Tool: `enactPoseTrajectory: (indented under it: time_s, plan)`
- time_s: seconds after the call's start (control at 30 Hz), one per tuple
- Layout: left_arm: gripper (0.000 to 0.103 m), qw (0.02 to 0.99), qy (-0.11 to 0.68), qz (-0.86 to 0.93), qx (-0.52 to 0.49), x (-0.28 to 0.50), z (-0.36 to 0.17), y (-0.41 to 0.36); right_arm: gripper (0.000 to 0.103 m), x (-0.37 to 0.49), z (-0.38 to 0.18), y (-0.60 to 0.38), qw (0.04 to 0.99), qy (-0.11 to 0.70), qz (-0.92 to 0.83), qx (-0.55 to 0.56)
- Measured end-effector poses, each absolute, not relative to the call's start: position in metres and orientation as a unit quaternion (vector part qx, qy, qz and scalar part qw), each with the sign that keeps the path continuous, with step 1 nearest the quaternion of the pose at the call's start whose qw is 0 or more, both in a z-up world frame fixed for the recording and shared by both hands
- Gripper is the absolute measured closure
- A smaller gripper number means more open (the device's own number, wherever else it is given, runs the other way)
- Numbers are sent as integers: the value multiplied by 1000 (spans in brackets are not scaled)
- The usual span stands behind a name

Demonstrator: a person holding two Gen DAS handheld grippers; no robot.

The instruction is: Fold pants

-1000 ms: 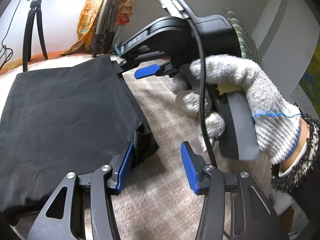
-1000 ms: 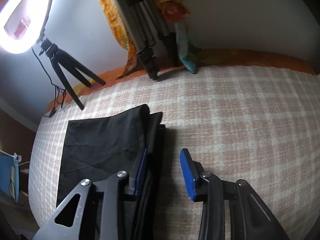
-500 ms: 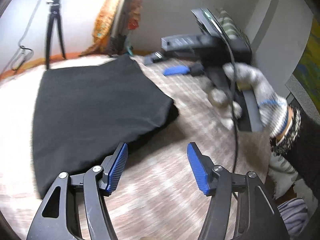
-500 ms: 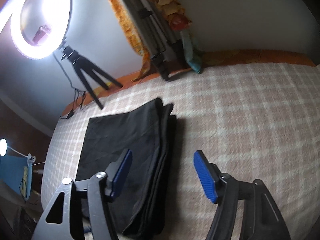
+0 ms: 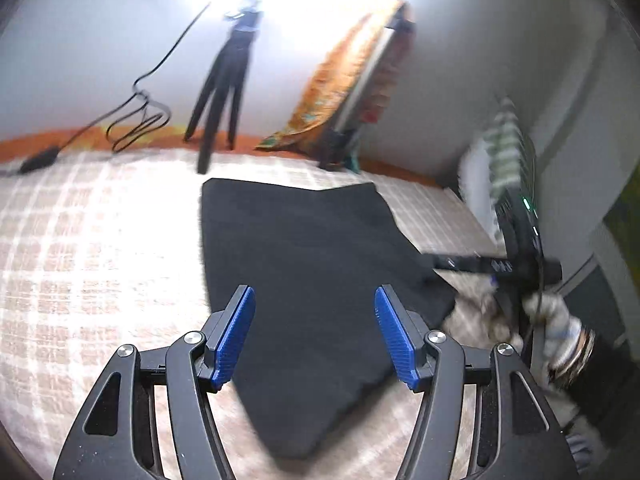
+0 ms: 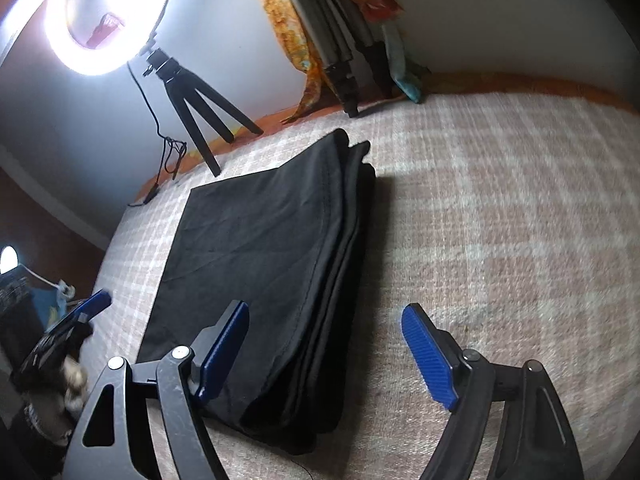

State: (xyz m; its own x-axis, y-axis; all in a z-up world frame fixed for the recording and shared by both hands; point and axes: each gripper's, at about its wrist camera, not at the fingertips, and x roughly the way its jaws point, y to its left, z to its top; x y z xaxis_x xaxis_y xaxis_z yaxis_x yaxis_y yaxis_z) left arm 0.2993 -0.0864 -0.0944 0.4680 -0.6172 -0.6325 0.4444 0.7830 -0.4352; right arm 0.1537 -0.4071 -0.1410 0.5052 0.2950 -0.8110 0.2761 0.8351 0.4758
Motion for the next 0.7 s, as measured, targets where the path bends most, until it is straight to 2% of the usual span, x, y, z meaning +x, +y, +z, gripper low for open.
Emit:
enactPoseTrajectory:
  time_s: [0.37, 0.7]
  plan:
    - [46, 794, 486, -289, -224, 384, -145, -58, 20, 127, -157, -414, 774, 496, 49, 391]
    - [48, 774, 501, -306, -239, 421, -160, -64, 20, 131, -166, -408, 755, 483, 95, 434]
